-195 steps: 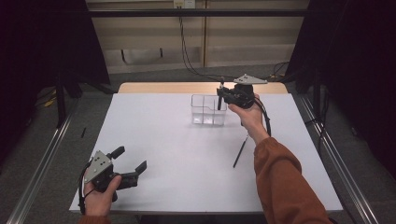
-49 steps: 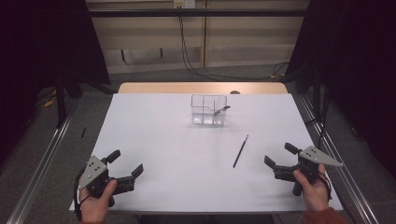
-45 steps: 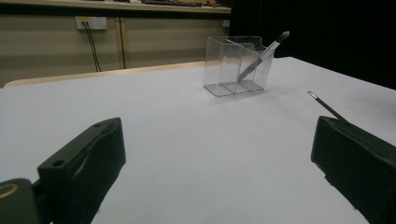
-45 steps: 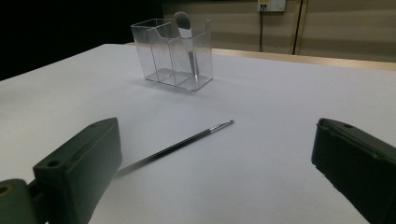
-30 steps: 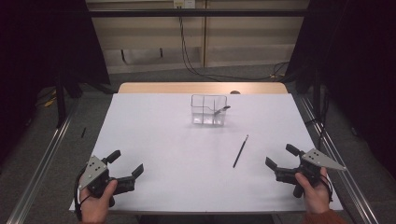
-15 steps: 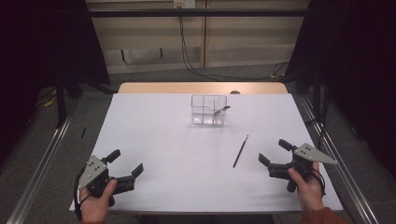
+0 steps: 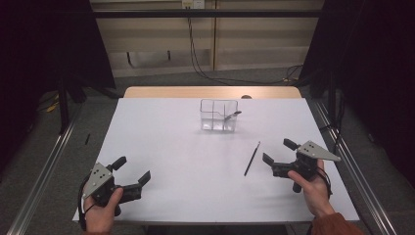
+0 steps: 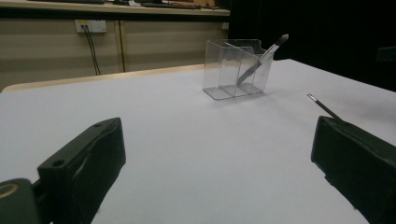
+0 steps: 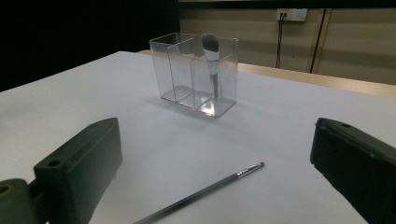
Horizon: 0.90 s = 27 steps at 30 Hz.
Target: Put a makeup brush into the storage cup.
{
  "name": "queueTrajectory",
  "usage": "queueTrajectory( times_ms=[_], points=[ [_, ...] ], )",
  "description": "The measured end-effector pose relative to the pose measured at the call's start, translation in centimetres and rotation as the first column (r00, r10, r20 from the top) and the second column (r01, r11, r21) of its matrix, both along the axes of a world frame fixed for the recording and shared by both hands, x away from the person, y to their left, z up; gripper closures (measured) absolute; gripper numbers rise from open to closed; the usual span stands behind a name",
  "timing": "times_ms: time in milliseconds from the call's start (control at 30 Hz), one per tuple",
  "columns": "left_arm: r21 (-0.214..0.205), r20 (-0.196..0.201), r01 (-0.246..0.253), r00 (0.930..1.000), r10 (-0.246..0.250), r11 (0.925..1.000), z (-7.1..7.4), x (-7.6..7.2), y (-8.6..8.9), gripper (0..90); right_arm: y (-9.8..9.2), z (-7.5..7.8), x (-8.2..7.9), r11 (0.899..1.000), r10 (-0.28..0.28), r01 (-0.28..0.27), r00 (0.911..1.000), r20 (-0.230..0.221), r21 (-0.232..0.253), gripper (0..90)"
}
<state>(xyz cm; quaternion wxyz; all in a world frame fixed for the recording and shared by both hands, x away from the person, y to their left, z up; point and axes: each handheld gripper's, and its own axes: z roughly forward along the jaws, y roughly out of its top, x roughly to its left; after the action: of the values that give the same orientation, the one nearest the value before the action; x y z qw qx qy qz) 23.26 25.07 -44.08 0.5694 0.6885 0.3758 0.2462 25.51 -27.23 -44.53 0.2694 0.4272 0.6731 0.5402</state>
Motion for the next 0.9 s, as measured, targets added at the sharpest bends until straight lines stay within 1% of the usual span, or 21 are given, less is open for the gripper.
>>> queueTrajectory(
  times_ms=[33,67,167,233,267,333,367,400,433,500,533,567,600,633,667,800,900],
  points=[
    [0.000,0.000,0.000,1.0000,0.000,1.0000,0.0,0.0,0.0,3.1,0.0,0.0,0.0,1.000,0.000,0.000,1.0000,0.000,0.000,1.8],
    [0.000,0.000,-0.002,1.0000,0.002,1.0000,0.0,0.0,-0.1,3.1,0.5,0.1,0.5,1.000,0.013,-0.013,0.9999,0.000,-0.002,1.9],
    [-0.001,-0.002,-0.002,1.0000,0.002,1.0000,0.0,0.0,-0.1,3.1,0.9,0.2,1.0,1.000,0.012,-0.012,0.9999,-0.009,0.002,2.0],
    [-0.005,-0.002,-0.003,1.0000,0.003,1.0000,-0.1,0.0,-0.1,3.1,1.2,0.3,1.4,1.000,0.013,-0.013,0.9999,-0.006,-0.003,2.1],
    [0.000,-0.002,-0.002,1.0000,0.002,1.0000,-0.1,0.0,-0.1,3.1,1.3,0.3,1.5,1.000,0.016,-0.016,0.9999,-0.003,-0.004,2.5],
    [0.006,-0.003,0.003,1.0000,-0.003,1.0000,-0.1,0.0,-0.1,3.1,1.5,0.5,1.8,1.000,0.025,-0.025,0.9996,-0.010,0.003,2.4],
    [0.002,-0.005,0.003,1.0000,-0.003,1.0000,-0.1,0.0,-0.1,3.1,1.6,0.6,2.0,1.000,0.024,-0.024,0.9997,-0.007,0.005,2.5],
    [0.005,-0.005,0.005,1.0000,-0.005,1.0000,-0.1,0.0,-0.2,3.1,1.7,0.6,2.1,1.000,0.022,-0.022,0.9997,-0.006,0.003,2.4],
    [0.002,-0.004,0.005,1.0000,-0.005,1.0000,-0.1,0.0,-0.2,3.1,1.9,0.8,2.4,1.000,0.022,-0.022,0.9998,-0.002,-0.011,2.3],
    [0.004,-0.007,0.005,1.0000,-0.005,1.0000,-0.1,0.0,-0.2,3.1,2.1,0.9,2.8,1.000,0.022,-0.022,0.9998,-0.005,-0.016,2.4],
    [0.005,-0.006,0.004,1.0000,-0.004,1.0000,-0.1,0.1,-0.2,3.1,2.2,1.0,3.1,1.000,0.019,-0.019,0.9997,-0.012,-0.019,3.2],
    [0.003,-0.006,0.006,1.0000,-0.006,1.0000,-0.1,0.1,-0.2,3.1,2.3,1.3,3.4,0.999,0.024,-0.026,0.9989,-0.039,-0.036,3.2],
    [0.003,-0.006,0.006,1.0000,-0.006,1.0000,-0.1,0.1,-0.2,3.1,2.5,1.4,3.8,0.998,0.030,-0.032,0.9981,-0.054,-0.050,3.0],
    [0.005,-0.006,0.006,1.0000,-0.006,1.0000,-0.1,0.1,-0.2,3.1,2.5,1.4,3.8,0.998,0.030,-0.032,0.9981,-0.054,-0.050,3.0],
    [0.005,-0.007,0.010,0.9999,-0.010,0.9999,-0.1,0.1,-0.3,3.1,2.8,1.4,4.5,0.997,0.028,-0.032,0.9974,-0.066,-0.065,3.3],
    [0.006,-0.007,0.011,0.9999,-0.011,0.9999,-0.1,0.1,-0.3,3.1,3.3,1.6,5.4,0.996,0.030,-0.036,0.9962,-0.082,-0.076,3.2],
    [0.006,-0.006,0.009,0.9999,-0.009,0.9999,-0.1,0.1,-0.2,3.1,3.4,2.0,6.0,0.997,0.032,-0.039,0.9958,-0.085,-0.073,3.1]
  ],
)
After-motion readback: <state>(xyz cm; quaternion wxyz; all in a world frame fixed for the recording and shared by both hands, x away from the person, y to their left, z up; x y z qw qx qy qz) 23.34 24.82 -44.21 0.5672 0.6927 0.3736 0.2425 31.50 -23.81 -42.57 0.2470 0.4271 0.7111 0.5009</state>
